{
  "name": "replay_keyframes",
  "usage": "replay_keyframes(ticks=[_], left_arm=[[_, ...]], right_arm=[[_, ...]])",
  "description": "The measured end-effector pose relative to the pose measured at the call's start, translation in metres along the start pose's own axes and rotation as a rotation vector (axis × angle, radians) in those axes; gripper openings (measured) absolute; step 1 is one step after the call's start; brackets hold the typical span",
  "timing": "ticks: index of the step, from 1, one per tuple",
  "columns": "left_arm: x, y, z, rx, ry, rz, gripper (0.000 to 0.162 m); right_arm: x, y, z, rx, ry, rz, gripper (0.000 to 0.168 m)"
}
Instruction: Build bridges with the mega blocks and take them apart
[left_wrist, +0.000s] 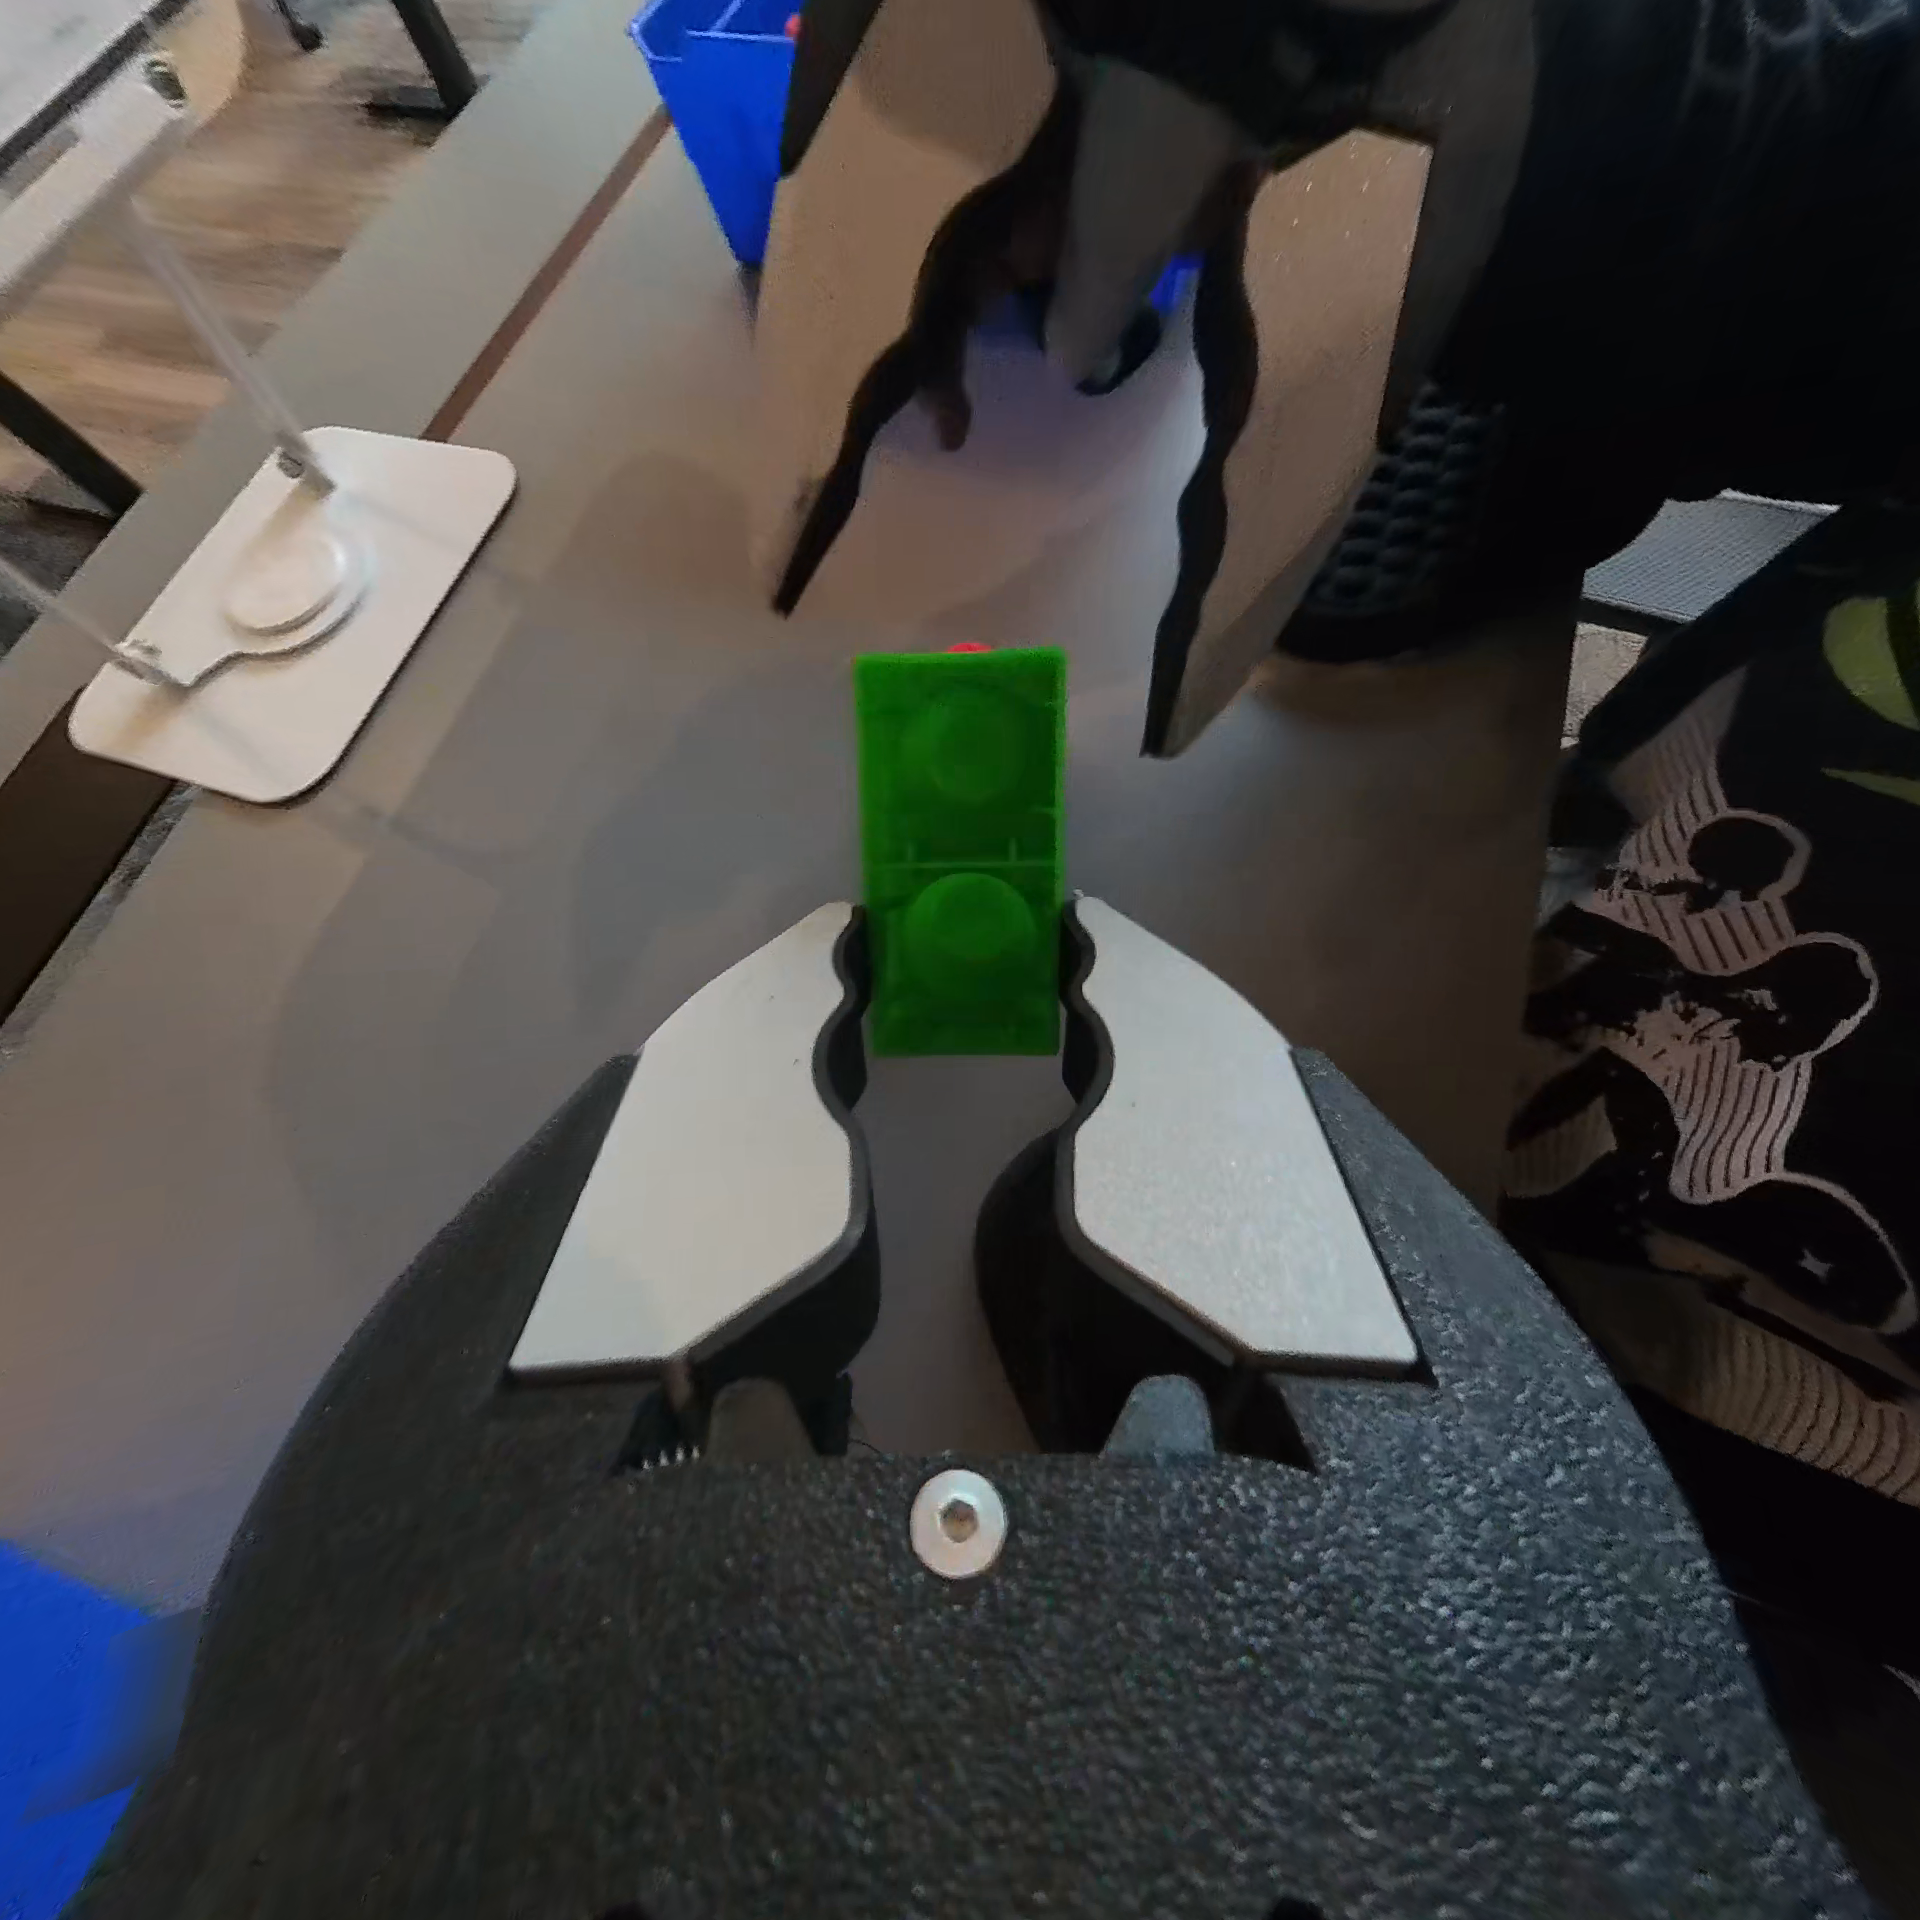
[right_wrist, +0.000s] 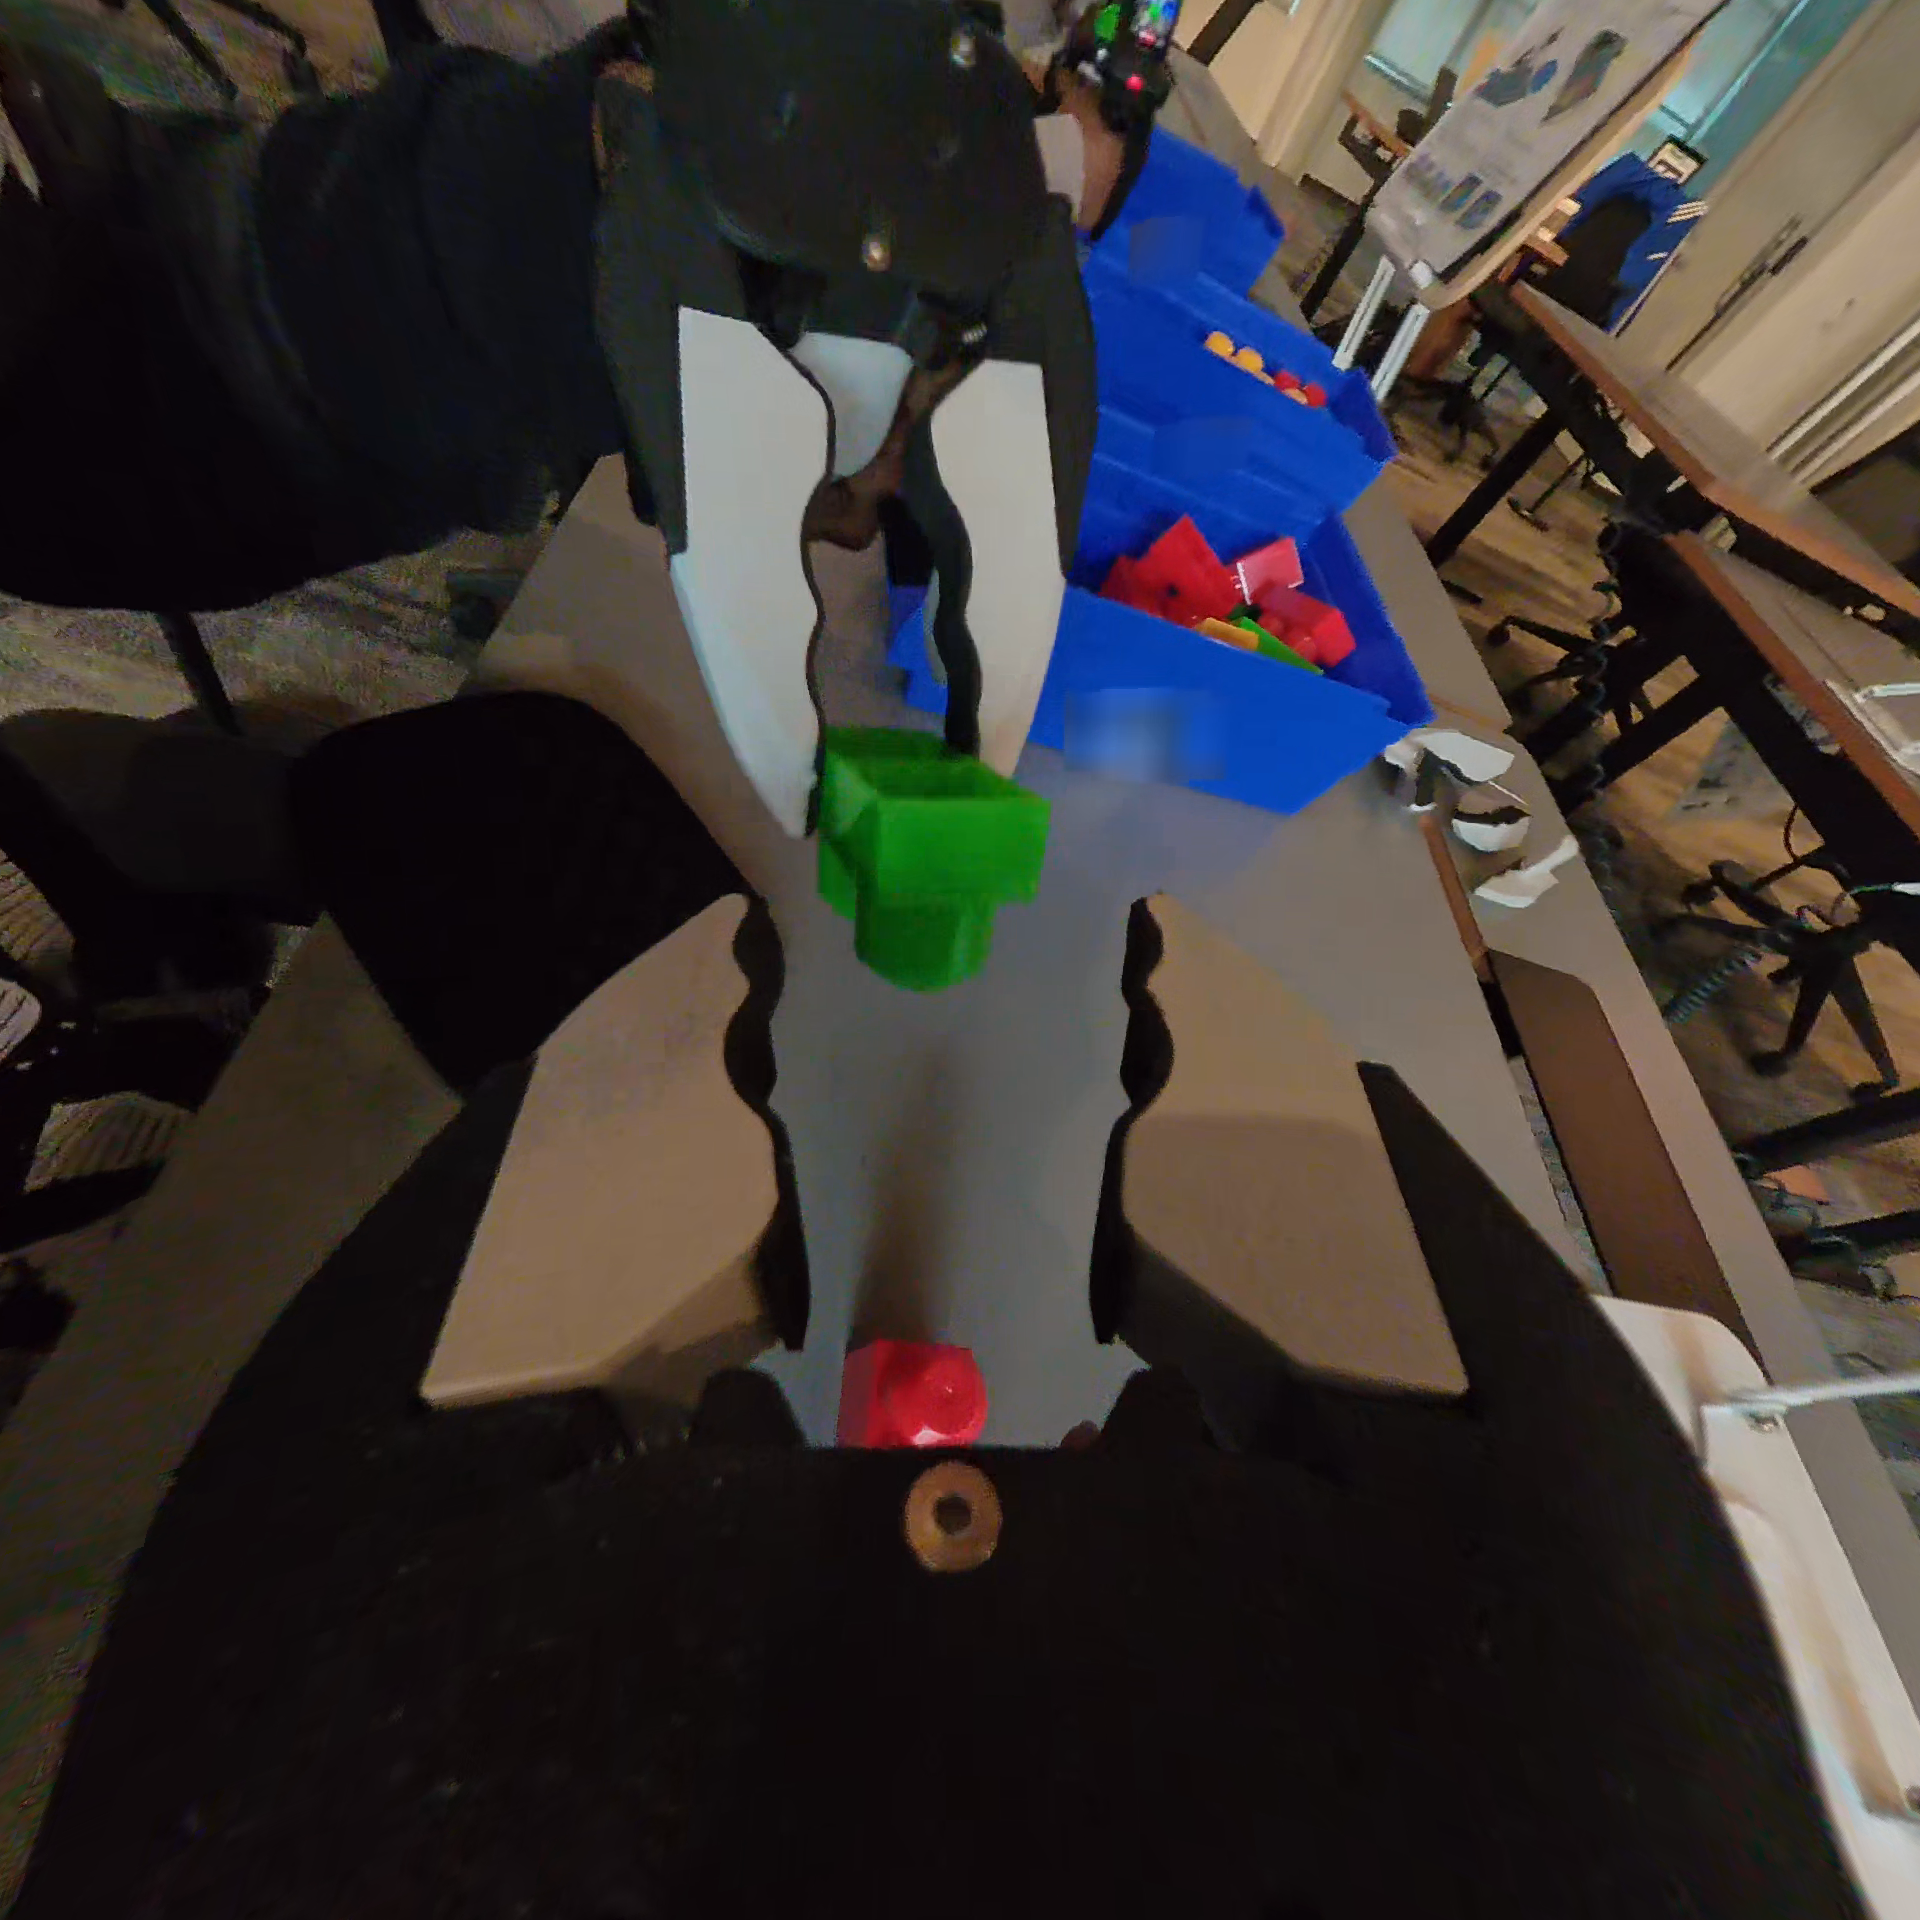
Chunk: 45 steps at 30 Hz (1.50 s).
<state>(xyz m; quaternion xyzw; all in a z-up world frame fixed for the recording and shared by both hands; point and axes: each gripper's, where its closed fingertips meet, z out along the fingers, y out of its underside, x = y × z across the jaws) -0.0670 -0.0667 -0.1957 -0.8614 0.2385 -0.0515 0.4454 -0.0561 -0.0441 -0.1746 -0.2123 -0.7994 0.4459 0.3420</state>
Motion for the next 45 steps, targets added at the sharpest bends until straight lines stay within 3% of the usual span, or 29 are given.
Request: replay_keyframes(ticks=[4,8,11,17,22,30,37,41,45], left_arm=[[0.009,-0.002,0.01,-0.008,0.045,0.019,0.035],[0.014,-0.002,0.016,-0.013,0.071,0.034,0.035],[0.017,-0.002,0.017,-0.004,0.088,0.065,0.036],[-0.004,-0.027,0.008,0.258,-0.172,0.225,0.062],[-0.011,-0.037,0.001,0.443,-0.389,0.364,0.056],[-0.005,-0.034,0.011,0.464,-0.383,0.42,0.044],[0.001,-0.035,0.006,0.505,-0.285,0.318,0.043],[0.009,-0.04,0.0,0.588,-0.076,0.062,0.043],[0.017,-0.041,0.0,0.607,0.076,-0.097,0.044]], right_arm=[[-0.01,0.0,0.004,0.016,-0.05,-0.027,0.061],[-0.014,0.005,0.005,0.013,-0.06,-0.046,0.04],[-0.017,0.005,0.003,0.025,-0.084,0.007,0.038],[0.013,0.004,-0.012,0.164,-0.067,0.48,0.038],[0.023,0.006,-0.019,0.321,-0.216,0.873,0.038],[0.015,0.008,-0.014,0.358,-0.322,1.021,0.038],[0.01,0.002,-0.018,0.388,-0.339,0.93,0.045],[0.007,-0.013,-0.027,0.443,-0.219,0.564,0.085],[0.002,-0.011,-0.024,0.313,-0.012,0.098,0.08]])
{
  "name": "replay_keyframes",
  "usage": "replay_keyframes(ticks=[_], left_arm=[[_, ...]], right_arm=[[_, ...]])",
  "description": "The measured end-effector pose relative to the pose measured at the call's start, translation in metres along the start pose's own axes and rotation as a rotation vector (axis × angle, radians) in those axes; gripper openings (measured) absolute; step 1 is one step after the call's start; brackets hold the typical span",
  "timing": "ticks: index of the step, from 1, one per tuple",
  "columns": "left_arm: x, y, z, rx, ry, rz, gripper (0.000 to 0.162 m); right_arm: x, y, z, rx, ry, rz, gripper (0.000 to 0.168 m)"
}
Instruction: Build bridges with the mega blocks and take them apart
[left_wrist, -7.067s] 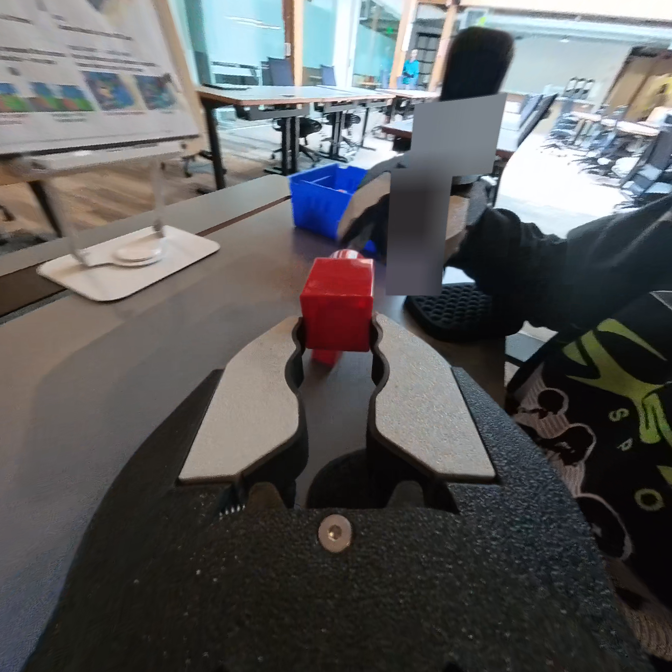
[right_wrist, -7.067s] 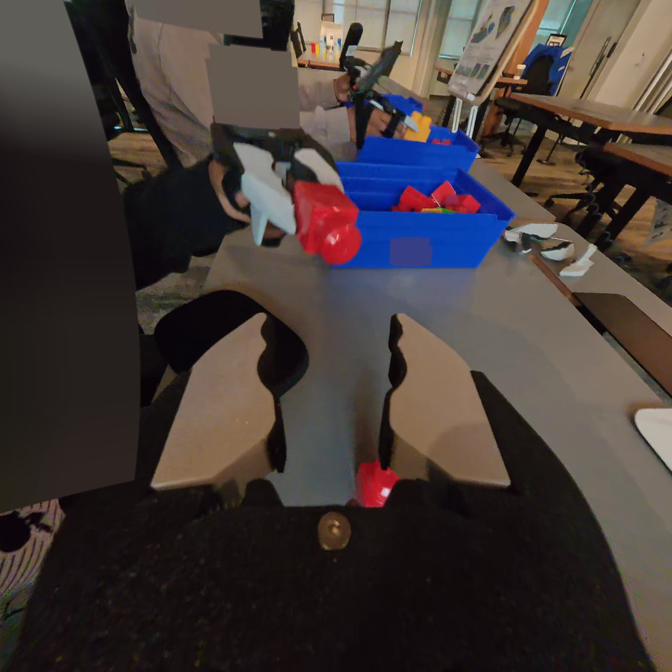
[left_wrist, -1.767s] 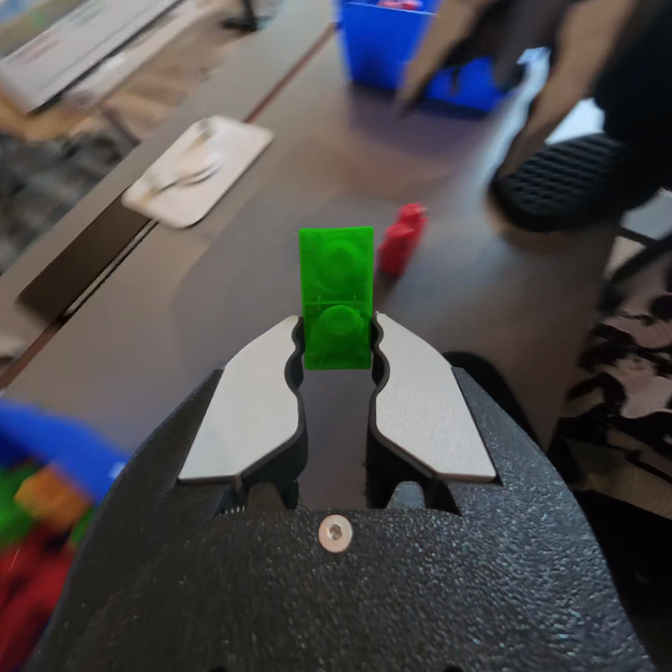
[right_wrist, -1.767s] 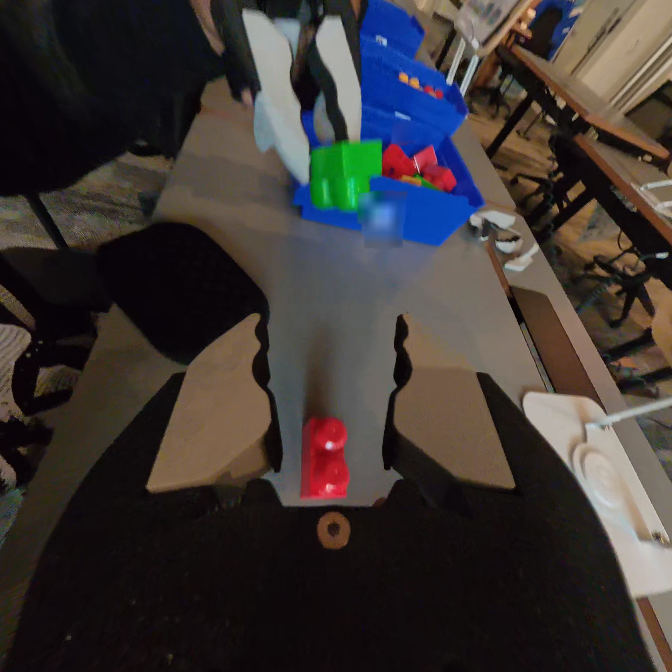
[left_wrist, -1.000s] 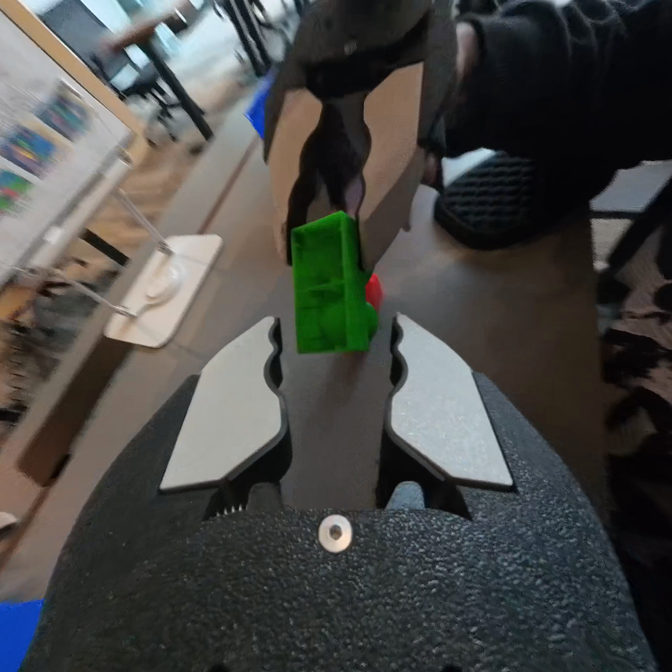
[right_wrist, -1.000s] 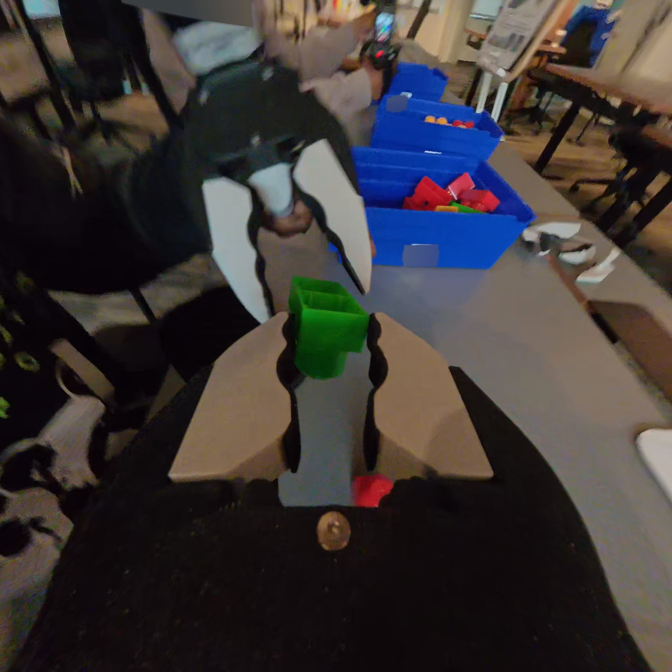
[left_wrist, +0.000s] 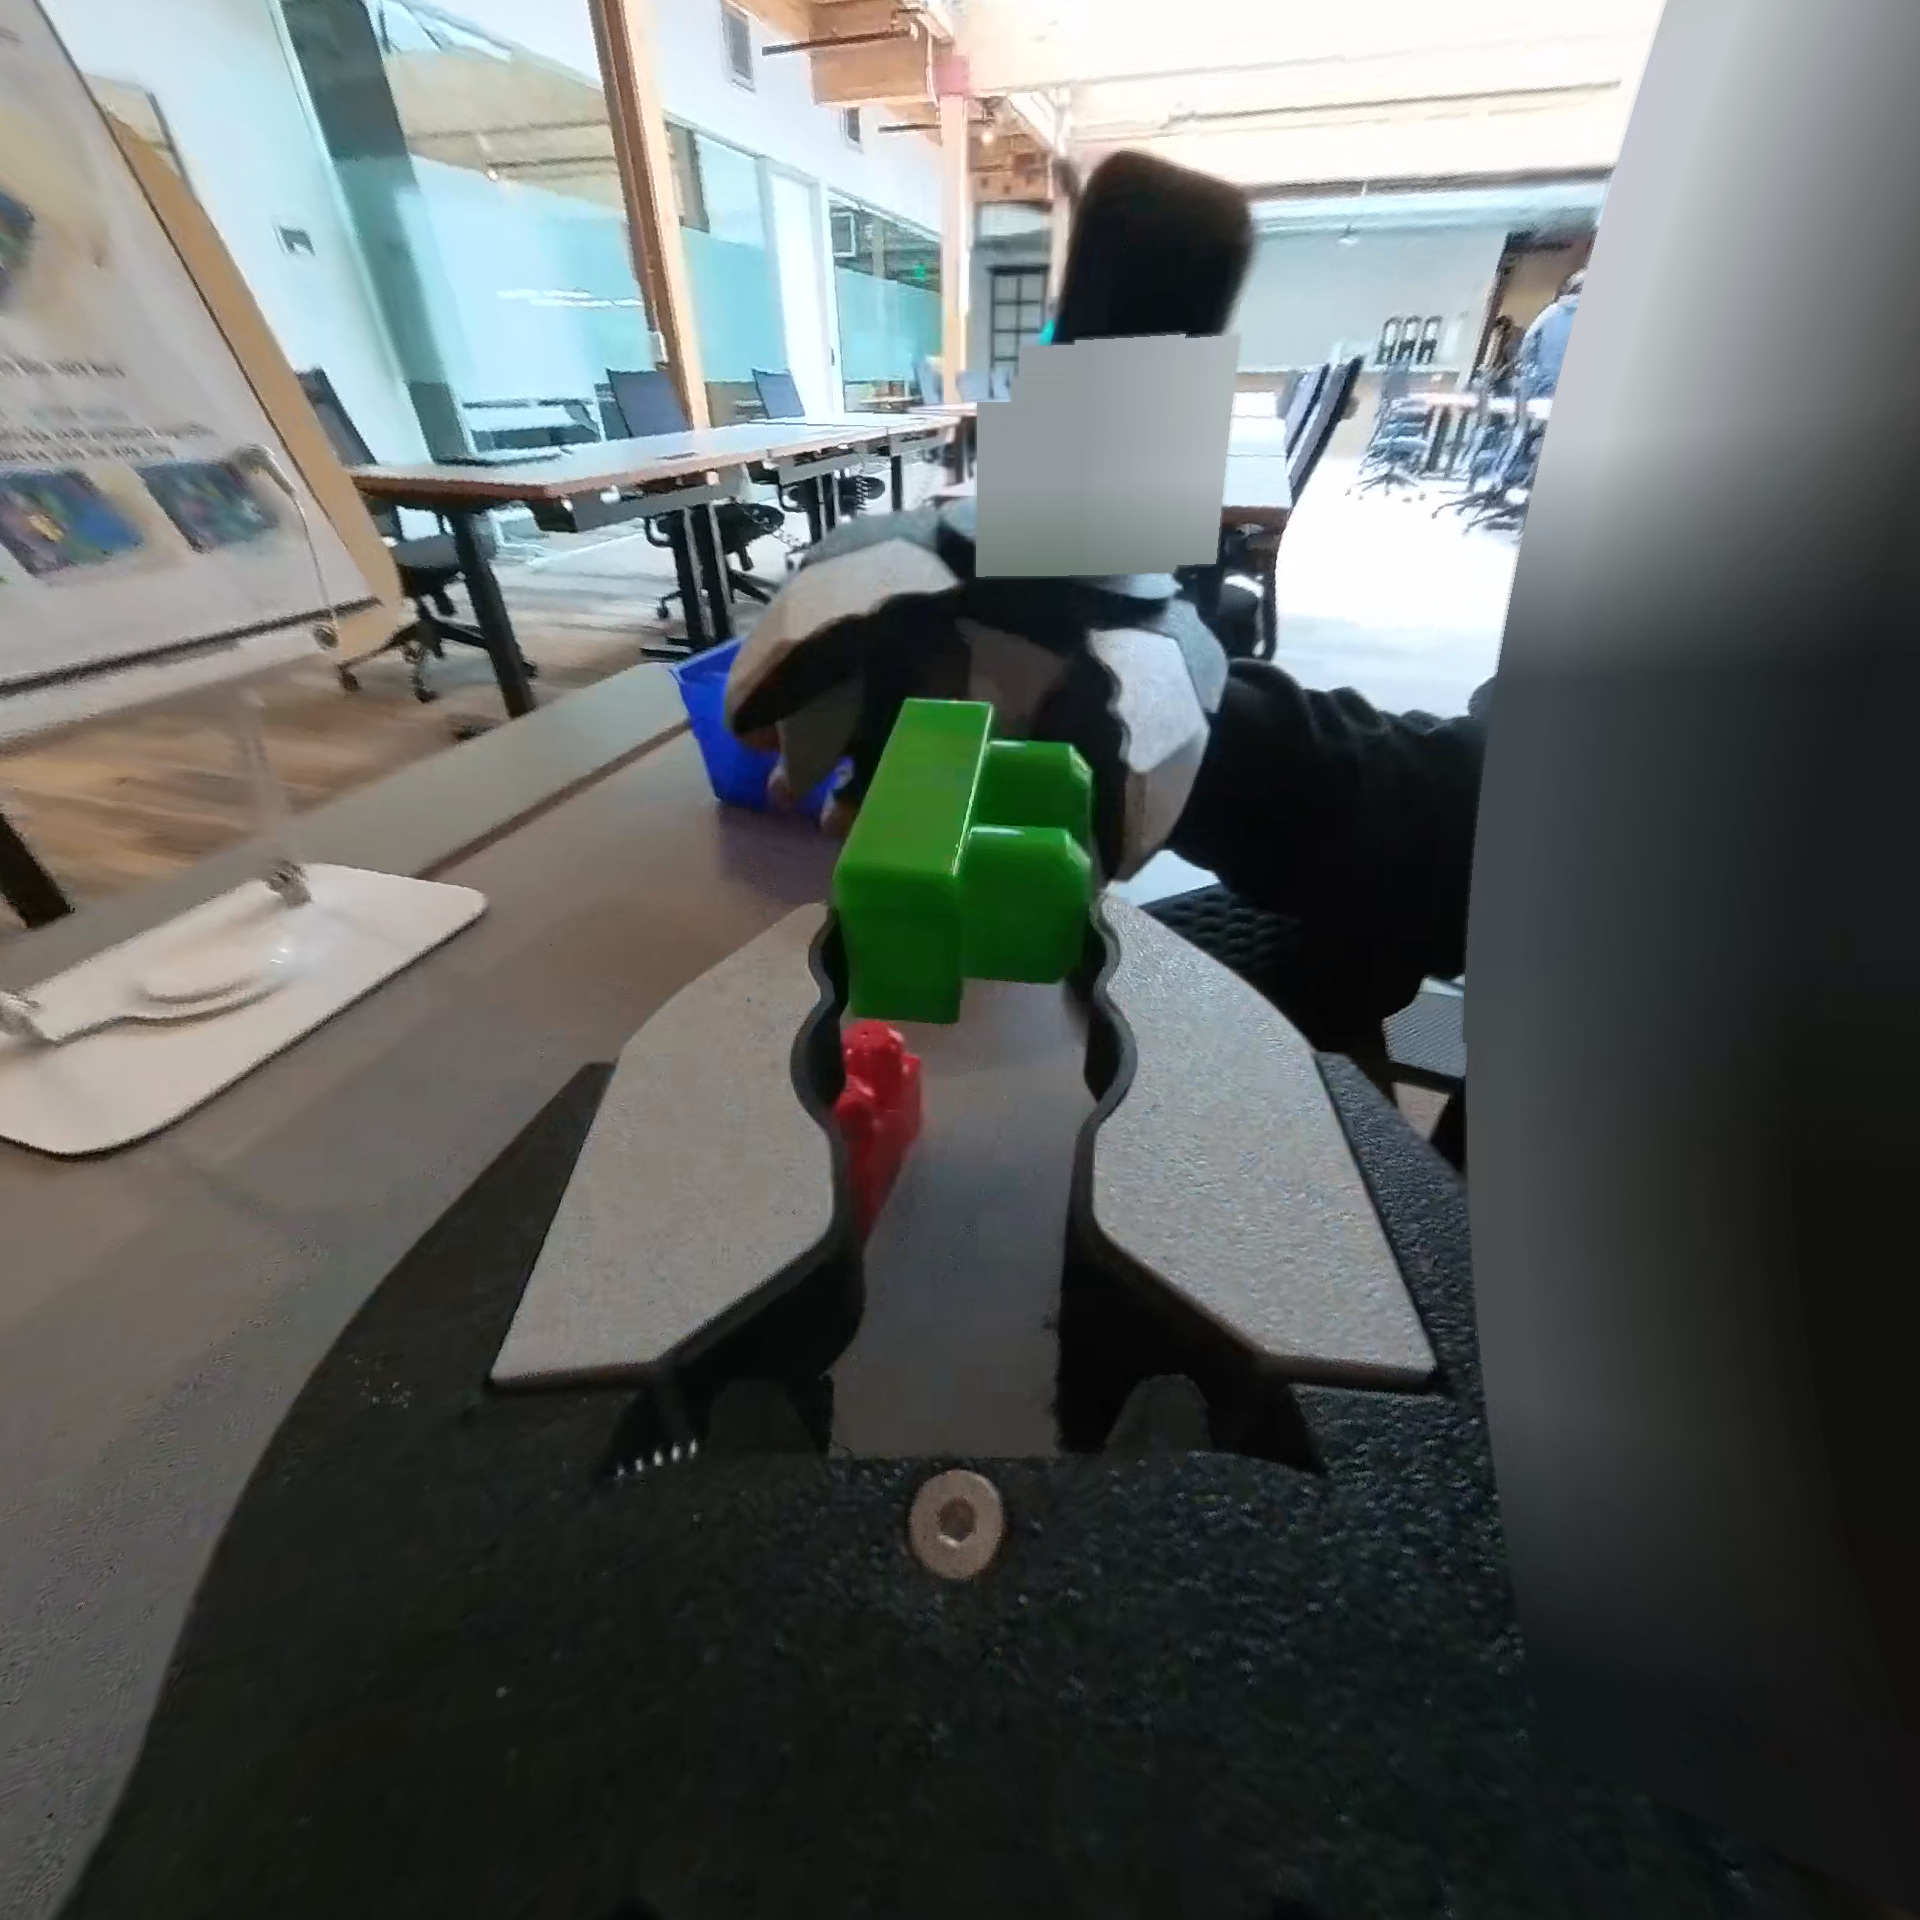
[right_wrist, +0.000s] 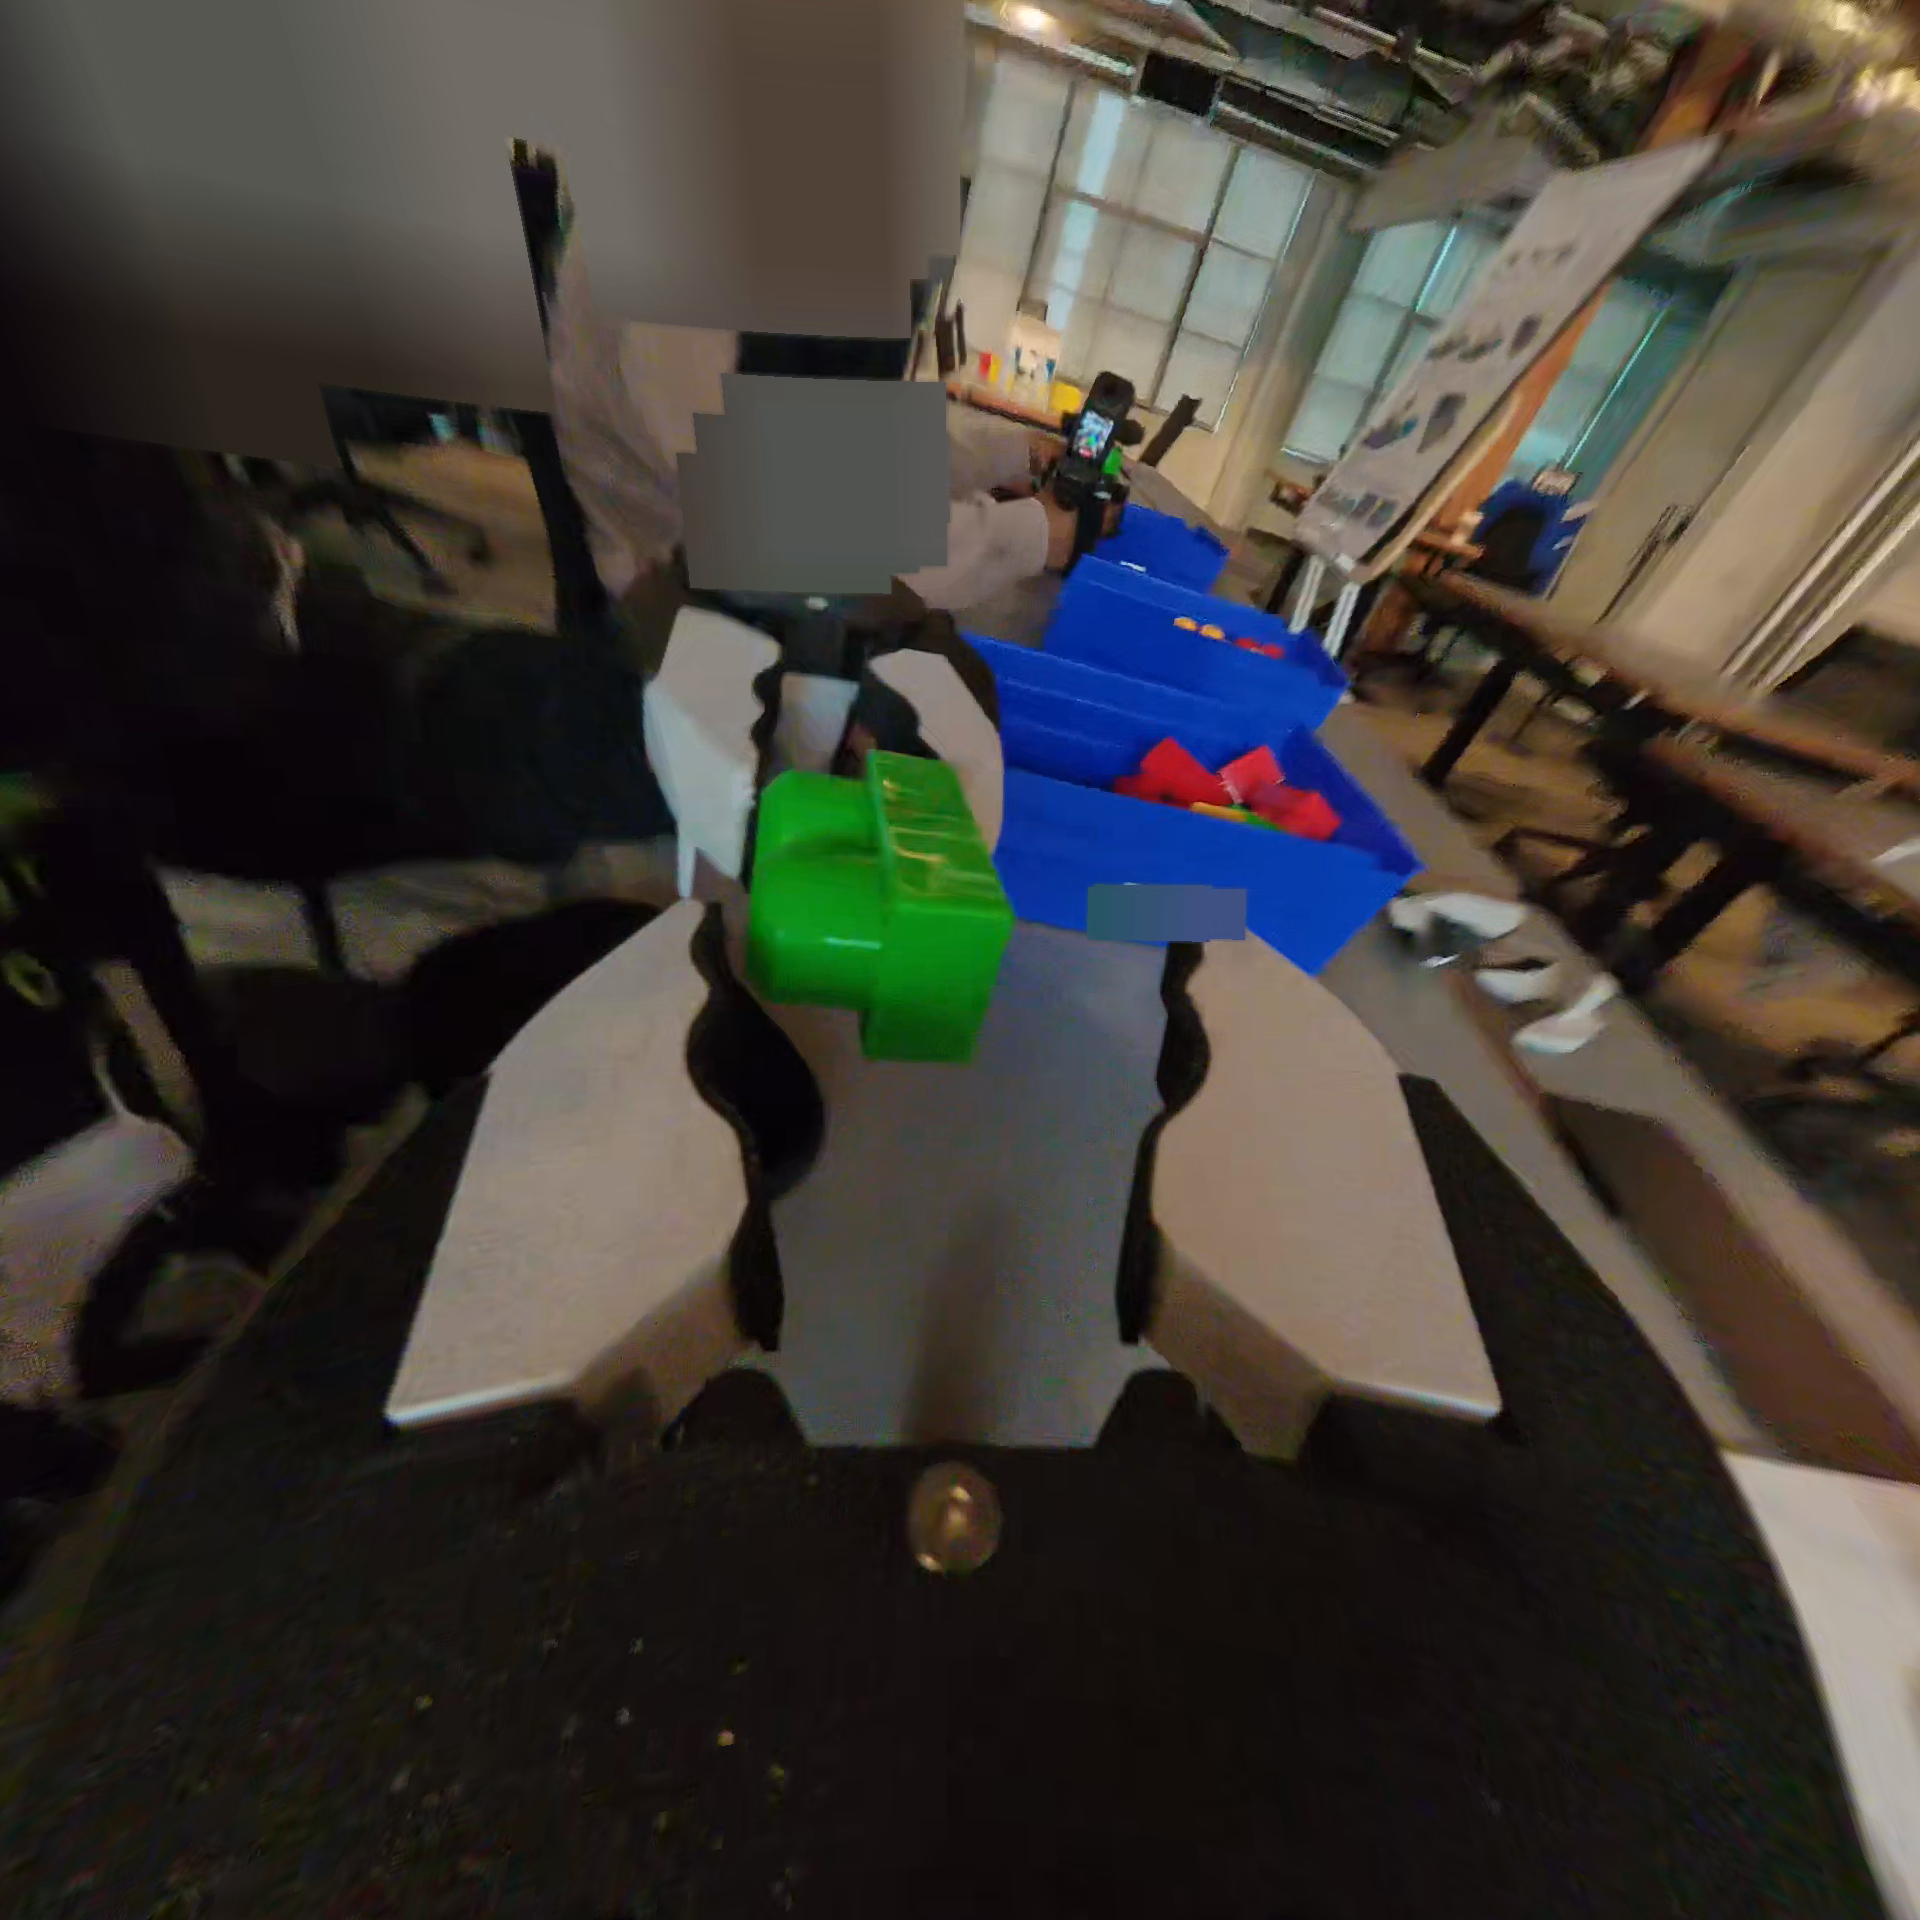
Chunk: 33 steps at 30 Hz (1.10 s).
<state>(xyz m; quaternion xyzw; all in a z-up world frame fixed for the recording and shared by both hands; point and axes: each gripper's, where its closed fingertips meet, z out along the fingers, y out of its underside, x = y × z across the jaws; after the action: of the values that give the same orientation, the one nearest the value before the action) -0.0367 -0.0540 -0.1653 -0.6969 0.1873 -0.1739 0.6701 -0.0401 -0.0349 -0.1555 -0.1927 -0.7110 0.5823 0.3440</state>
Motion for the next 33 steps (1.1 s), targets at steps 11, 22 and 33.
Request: replay_keyframes(ticks=[11,22,33], left_arm=[[0.001,0.0,-0.002,0.014,0.01,-0.012,0.044],[-0.005,0.014,-0.004,-0.119,-0.188,0.672,0.059],[0.006,0.022,0.002,-0.098,-0.096,0.56,0.034]], right_arm=[[-0.012,0.002,0.001,-0.078,-0.016,-0.015,0.049],[-0.017,0.023,-0.006,-0.071,-0.292,0.924,0.048],[-0.028,0.029,-0.005,-0.099,-0.361,0.985,0.048]])
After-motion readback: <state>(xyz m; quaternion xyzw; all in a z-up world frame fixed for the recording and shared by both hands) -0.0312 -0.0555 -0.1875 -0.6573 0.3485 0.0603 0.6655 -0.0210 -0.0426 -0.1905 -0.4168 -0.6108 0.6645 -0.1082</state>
